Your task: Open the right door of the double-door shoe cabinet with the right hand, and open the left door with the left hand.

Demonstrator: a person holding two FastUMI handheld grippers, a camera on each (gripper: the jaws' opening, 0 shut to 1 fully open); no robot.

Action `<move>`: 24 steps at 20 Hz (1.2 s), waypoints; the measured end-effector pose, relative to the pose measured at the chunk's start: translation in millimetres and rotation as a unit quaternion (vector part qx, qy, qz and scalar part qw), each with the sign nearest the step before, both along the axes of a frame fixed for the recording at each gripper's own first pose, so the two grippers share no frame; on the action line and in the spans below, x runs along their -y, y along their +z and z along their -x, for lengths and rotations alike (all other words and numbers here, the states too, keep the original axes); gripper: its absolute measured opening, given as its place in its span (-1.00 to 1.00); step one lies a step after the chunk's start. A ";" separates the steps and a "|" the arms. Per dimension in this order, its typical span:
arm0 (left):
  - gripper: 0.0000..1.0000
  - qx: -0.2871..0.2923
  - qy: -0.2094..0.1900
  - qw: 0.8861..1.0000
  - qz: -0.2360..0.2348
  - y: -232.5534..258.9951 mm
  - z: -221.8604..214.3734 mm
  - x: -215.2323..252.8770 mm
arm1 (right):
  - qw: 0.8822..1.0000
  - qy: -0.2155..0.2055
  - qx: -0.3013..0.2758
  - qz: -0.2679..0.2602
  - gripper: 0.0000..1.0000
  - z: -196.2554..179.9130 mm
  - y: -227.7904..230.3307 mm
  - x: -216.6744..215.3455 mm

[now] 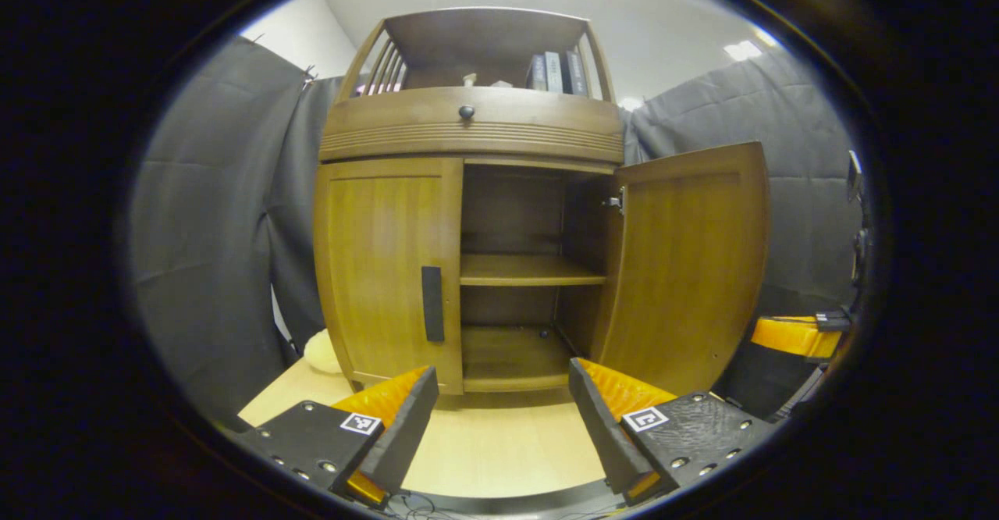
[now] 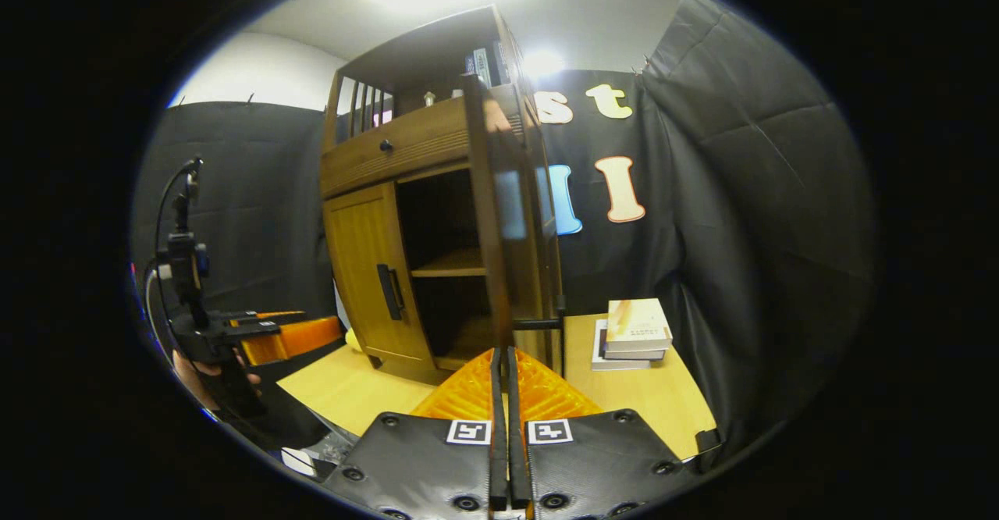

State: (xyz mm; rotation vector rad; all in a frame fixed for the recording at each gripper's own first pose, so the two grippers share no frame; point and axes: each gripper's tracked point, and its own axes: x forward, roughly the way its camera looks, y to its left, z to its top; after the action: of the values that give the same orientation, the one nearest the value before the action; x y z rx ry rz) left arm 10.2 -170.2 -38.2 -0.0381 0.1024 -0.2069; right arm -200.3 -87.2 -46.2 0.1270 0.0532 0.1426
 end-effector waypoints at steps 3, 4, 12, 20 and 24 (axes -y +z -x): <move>0.97 0.007 0.003 1.000 0.007 5.7 -11.9 -30.3 | 0.999 0.007 0.008 0.038 -1.00 -9.2 12.4 -31.1; 0.97 0.009 0.004 1.000 0.008 4.9 -15.3 -41.5 | 0.999 0.008 0.007 0.041 -1.00 -14.6 13.7 -40.1; 0.97 0.020 0.009 1.000 0.016 -2.8 -35.7 -130.4 | 0.998 -0.026 0.005 0.052 -1.00 -73.9 33.6 -98.7; 0.97 0.012 0.018 1.000 0.014 -34.6 -20.5 -208.1 | 0.997 -0.052 0.011 0.058 -0.47 -122.9 61.1 -143.4; 0.97 0.006 0.028 0.999 0.023 -46.2 -25.3 -232.7 | 0.994 -0.076 0.021 0.069 0.89 -131.4 64.3 -146.2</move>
State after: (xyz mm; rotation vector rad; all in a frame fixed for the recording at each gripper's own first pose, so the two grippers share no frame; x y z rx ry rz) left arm 35.5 62.5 -84.4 -0.0847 0.0844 -0.1543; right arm -68.8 59.0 18.1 -0.0104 0.0104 -0.0104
